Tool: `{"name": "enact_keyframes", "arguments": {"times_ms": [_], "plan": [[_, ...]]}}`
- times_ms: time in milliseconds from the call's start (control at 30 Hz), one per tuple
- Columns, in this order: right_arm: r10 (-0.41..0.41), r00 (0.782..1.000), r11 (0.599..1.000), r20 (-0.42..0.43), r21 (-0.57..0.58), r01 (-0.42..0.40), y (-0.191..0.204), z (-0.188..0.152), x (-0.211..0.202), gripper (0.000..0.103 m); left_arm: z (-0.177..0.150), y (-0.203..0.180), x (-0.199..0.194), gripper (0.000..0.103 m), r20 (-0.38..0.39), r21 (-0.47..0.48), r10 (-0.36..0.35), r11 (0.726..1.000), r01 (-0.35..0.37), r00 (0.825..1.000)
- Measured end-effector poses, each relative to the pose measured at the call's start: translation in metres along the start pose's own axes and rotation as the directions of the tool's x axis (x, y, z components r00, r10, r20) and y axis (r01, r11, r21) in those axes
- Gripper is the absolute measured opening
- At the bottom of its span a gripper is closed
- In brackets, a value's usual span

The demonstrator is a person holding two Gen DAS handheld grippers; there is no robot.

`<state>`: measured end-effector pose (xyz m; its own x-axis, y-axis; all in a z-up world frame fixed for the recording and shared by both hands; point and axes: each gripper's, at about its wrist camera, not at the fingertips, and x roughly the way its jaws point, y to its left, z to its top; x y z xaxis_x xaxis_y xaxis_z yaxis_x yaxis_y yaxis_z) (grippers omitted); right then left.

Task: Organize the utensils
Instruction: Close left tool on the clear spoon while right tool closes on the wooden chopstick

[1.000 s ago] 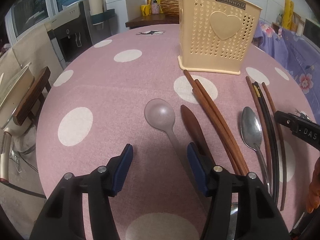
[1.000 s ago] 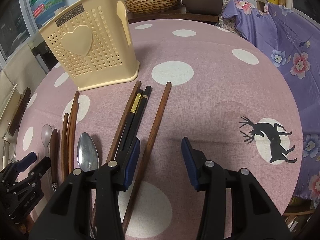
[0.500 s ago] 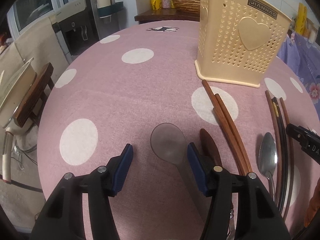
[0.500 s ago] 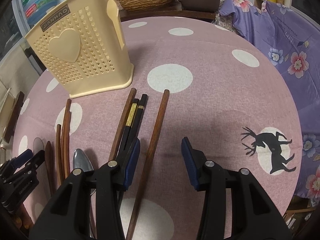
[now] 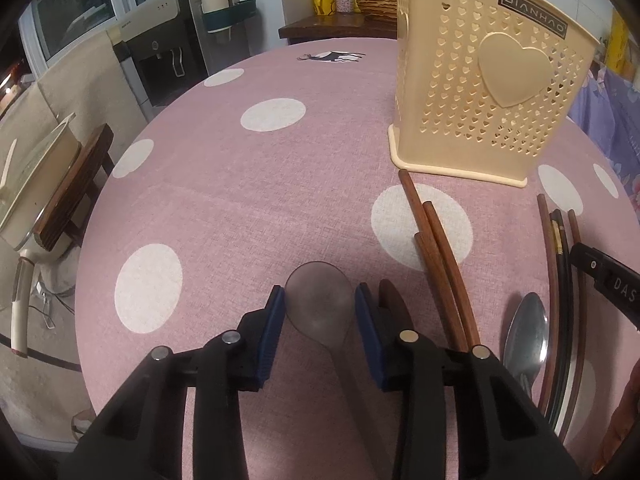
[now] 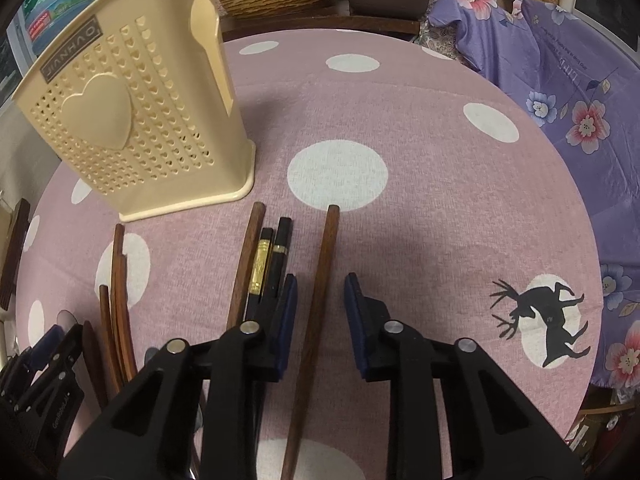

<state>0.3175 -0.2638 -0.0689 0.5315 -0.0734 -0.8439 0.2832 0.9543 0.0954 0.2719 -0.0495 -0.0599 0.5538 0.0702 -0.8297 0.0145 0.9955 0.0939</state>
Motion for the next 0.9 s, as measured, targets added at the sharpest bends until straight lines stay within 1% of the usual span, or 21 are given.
{"name": "enact_keyframes", "arguments": {"times_ms": [133,200,433,633,767,900], "plan": [[0.001,1.000,1.000,-0.006,0.006,-0.001,0.001,0.004,0.002,0.014,0.002,0.000,0.001,0.036,-0.012,-0.004,-0.009,1.000,0.009,1.000],[0.002,1.000,1.000,-0.008,0.004,-0.002,0.001,0.006,0.003,0.009,0.003,-0.002,0.001,0.036,-0.015,0.002,-0.015,1.000,0.015,1.000],[0.028,1.000,0.999,-0.012,0.024,-0.028,-0.003,0.009,0.005,0.009,0.007,-0.003,0.000,0.036,-0.002,0.015,-0.033,0.999,0.033,0.999],[0.074,0.997,0.995,-0.004,0.066,-0.074,-0.011,0.011,0.003,0.009,0.014,-0.004,-0.014,0.036,0.070,0.023,-0.032,0.999,0.030,0.997],[0.114,0.992,0.990,0.043,0.077,-0.117,-0.014,0.013,-0.012,0.008,0.020,0.003,-0.028,0.036,0.126,0.005,-0.059,0.998,0.058,0.990],[0.140,0.982,0.987,0.125,0.057,-0.148,-0.017,0.014,-0.038,0.008,0.025,0.009,-0.050,0.036,0.207,-0.001,-0.072,0.997,0.074,0.976]]}}
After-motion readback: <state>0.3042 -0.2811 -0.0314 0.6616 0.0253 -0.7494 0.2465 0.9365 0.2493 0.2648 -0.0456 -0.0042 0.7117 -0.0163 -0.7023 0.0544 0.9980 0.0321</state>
